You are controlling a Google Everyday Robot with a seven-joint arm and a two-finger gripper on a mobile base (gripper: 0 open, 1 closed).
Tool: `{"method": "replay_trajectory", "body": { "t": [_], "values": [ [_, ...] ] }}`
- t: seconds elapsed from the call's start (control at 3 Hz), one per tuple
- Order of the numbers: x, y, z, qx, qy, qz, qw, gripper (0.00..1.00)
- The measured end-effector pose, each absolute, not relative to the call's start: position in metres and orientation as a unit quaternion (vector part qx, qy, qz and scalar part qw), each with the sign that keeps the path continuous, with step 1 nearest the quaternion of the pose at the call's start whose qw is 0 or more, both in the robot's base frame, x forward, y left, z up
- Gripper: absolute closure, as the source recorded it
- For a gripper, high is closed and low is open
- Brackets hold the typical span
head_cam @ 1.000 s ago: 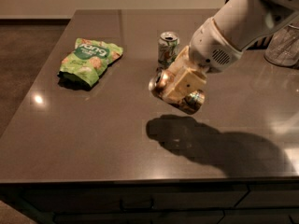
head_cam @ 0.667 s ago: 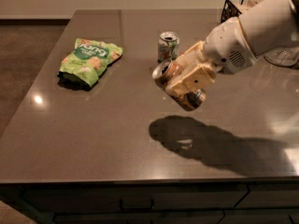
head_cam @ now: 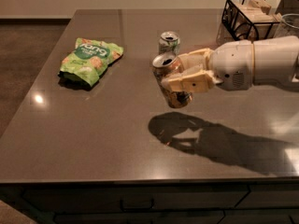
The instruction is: Place orange can upright
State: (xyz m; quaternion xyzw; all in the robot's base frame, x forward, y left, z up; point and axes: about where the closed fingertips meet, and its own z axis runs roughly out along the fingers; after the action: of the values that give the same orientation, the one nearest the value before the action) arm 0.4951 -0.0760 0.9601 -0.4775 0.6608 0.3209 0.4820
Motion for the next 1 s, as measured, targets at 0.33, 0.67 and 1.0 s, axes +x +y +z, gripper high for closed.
{"method": "replay_trajectory", "body": {
  "t": [0.33, 0.67, 1.0],
  "values": [
    [0.499, -0.082, 0.958, -0.446, 0.631, 0.351, 0.529, 1.0],
    [0.497, -0.092, 0.949, -0.419, 0.606, 0.377, 0.561, 1.0],
    [0.493, -0.103, 0.931, -0.395, 0.6, 0.397, 0.571, 1.0]
  ]
}}
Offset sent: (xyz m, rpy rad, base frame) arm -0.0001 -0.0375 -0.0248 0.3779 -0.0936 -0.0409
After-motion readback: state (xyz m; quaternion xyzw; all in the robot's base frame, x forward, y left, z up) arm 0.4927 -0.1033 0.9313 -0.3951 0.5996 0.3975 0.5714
